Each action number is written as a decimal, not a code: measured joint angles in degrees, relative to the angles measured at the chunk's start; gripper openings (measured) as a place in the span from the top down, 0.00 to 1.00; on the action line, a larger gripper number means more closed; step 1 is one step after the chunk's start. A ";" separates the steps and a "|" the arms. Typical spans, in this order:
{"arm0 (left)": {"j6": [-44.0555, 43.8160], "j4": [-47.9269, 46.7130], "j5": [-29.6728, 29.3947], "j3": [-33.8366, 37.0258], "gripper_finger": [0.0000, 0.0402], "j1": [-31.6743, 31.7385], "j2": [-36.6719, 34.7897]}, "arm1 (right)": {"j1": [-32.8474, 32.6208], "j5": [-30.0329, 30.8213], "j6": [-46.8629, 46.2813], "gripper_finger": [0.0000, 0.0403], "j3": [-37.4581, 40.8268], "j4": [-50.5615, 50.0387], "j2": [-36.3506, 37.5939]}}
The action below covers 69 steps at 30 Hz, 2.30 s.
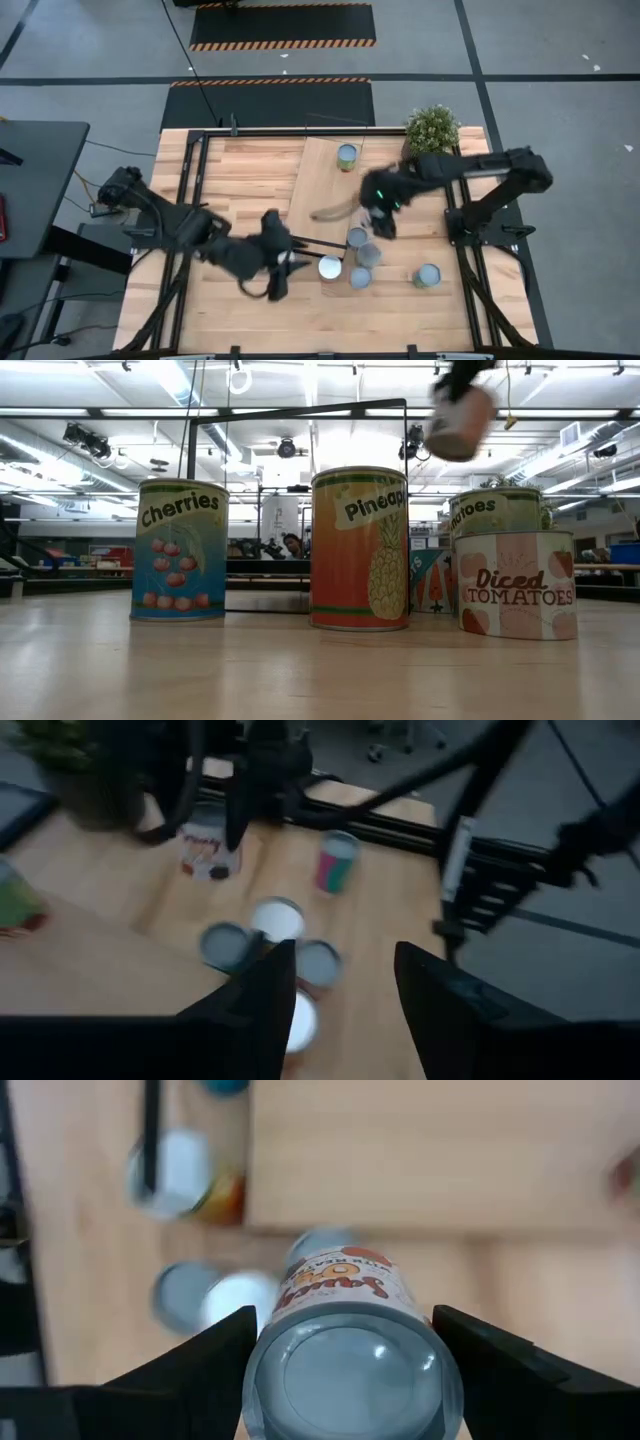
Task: Pick and place cans onto a shelf
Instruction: Put the dark orange can on the shelf aligned with the green can
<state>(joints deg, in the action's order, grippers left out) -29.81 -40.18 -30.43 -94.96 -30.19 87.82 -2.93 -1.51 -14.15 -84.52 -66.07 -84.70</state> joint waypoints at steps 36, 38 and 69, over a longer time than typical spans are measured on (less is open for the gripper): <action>-14.63 -13.33 4.80 0.02 0.56 4.43 -1.45 | 24.02 4.42 22.09 0.25 -50.31 -10.60 -49.41; -14.63 -13.34 4.78 0.02 0.56 4.43 -1.45 | 23.97 4.44 22.21 0.23 -50.33 -11.11 -50.21; -13.28 -13.01 4.81 0.00 0.56 2.01 -1.41 | 16.39 18.44 29.55 0.13 -46.95 -13.34 -47.31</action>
<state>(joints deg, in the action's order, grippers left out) -43.09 -53.19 -25.63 -94.96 -28.18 86.41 13.45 16.93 15.40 -131.47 -79.41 -132.00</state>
